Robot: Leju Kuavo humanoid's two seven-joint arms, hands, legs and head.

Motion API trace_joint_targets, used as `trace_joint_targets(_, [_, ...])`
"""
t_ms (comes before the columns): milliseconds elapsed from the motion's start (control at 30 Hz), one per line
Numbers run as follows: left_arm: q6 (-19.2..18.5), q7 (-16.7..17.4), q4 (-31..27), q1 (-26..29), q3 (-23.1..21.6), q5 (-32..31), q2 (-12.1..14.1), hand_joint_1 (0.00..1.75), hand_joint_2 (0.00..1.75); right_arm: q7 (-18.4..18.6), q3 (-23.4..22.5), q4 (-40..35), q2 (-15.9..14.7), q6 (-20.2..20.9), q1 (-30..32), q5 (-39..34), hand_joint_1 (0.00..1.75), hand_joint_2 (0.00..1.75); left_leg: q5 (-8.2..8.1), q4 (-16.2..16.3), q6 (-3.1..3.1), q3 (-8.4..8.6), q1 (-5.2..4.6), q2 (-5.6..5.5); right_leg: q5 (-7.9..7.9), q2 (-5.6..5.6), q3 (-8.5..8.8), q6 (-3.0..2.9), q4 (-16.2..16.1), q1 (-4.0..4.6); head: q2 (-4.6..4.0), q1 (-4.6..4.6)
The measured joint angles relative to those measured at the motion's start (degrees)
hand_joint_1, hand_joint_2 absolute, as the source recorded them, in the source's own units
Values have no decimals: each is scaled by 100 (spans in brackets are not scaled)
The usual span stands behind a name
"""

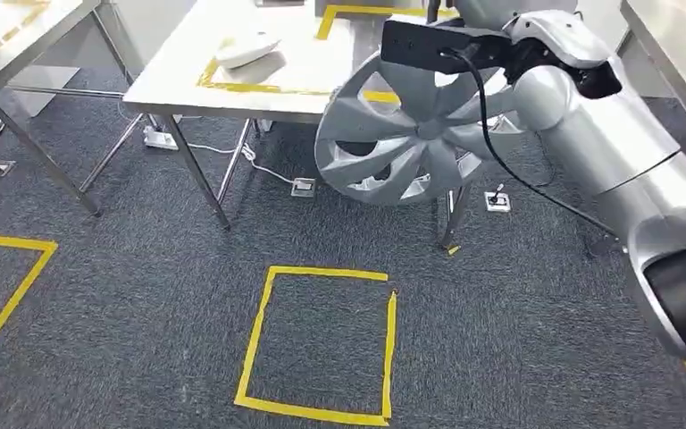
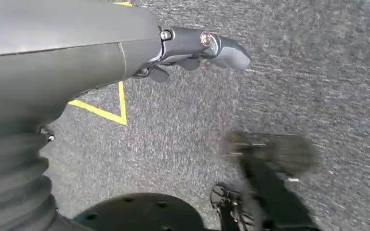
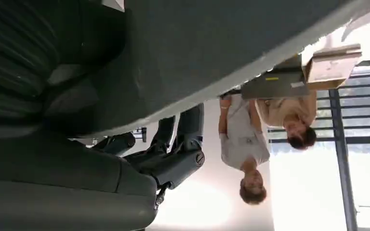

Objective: Take the parts from the cabinet and place them on the table.

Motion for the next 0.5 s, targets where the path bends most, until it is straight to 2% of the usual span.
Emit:
trace_joint_targets(33, [0,-2,-2,20,-4,-4,9,0,175,2,-4,0,0,0,20,-2,175,175,558,-656,83,79,-47,-7,-120,8,181,21,-44,-1,0,-7])
trace_joint_targets(67, [0,4,4,35,-4,-7,17,0,175,4,-7,2,-2,0,71,-2,175,175,533,-629,151,119,-86,-32,-191,12,276,54,-179,5,0,-4])
trace_joint_targets(100, [0,5,7,40,-7,-7,20,0,175,1,-11,19,-35,10,84,-6,175,175,475,-629,201,232,-117,-35,-214,39,382,106,-257,27,0,2])
trace_joint_targets(133, [0,-7,7,34,-11,-7,20,0,175,-8,-13,20,-28,20,131,-9,175,175,298,-759,259,377,-122,-20,-221,49,478,149,-367,19,0,-35])
trace_joint_targets(167, [2,2,7,14,-13,-7,17,0,175,-9,-13,13,-28,24,145,-11,175,175,133,-848,289,469,-123,-8,-209,41,619,171,-444,20,0,-35])
trace_joint_targets(200, [4,-4,4,2,-17,-4,19,0,175,0,-22,0,-31,22,130,-4,175,175,-63,-1022,319,631,-108,29,-91,30,583,198,-343,35,0,-33])
trace_joint_targets(233, [13,-9,-17,-10,-17,4,46,0,175,-2,-57,-2,-33,20,114,-2,175,175,-171,-1199,302,823,-95,21,60,21,417,207,-44,32,0,-18])
trace_joint_targets(267, [13,-24,-13,-5,-17,13,2,0,175,0,-92,2,-28,15,129,-2,175,175,-217,-1345,306,988,-82,-15,295,-41,134,149,477,39,0,-6])
trace_joint_targets(300, [17,-28,-11,3,-17,20,2,0,175,-13,-85,37,-4,13,176,-2,175,175,-277,-1463,318,1164,-79,-27,371,-45,-201,93,961,72,0,-11])
trace_joint_targets(333, [17,-24,-9,4,-17,22,4,0,175,-15,-72,88,13,15,257,0,175,175,-348,-1573,321,1373,-78,-46,239,-41,-498,70,1295,104,0,-15])
trace_joint_targets(367, [17,-26,-7,14,-17,22,4,0,175,0,-50,136,28,31,358,7,175,175,-431,-1684,327,1584,-77,-76,-50,-41,-738,76,1443,127,0,-11])
trace_joint_targets(400, [17,-26,-7,26,-17,22,-4,0,175,13,-48,188,28,31,448,20,175,175,-509,-1778,322,1788,-78,-111,-378,-39,-958,92,1433,130,0,-11])
trace_joint_targets(433, [17,-26,-7,41,-17,22,-4,0,175,9,-48,214,28,31,478,24,175,175,-596,-1835,304,1955,-78,-146,-587,-40,-1151,120,1320,124,0,-9])
trace_joint_targets(467, [17,-24,-4,63,-17,22,-4,0,175,-2,-48,232,33,31,470,24,175,175,-695,-1870,283,2113,-78,-170,-659,-43,-1314,151,1093,105,0,-11])
trace_joint_targets(500, [20,-22,-4,82,-17,24,-4,0,175,-20,-48,245,35,22,444,26,175,175,-828,-1890,250,2278,-68,-182,-474,-51,-1429,193,735,72,0,-11])
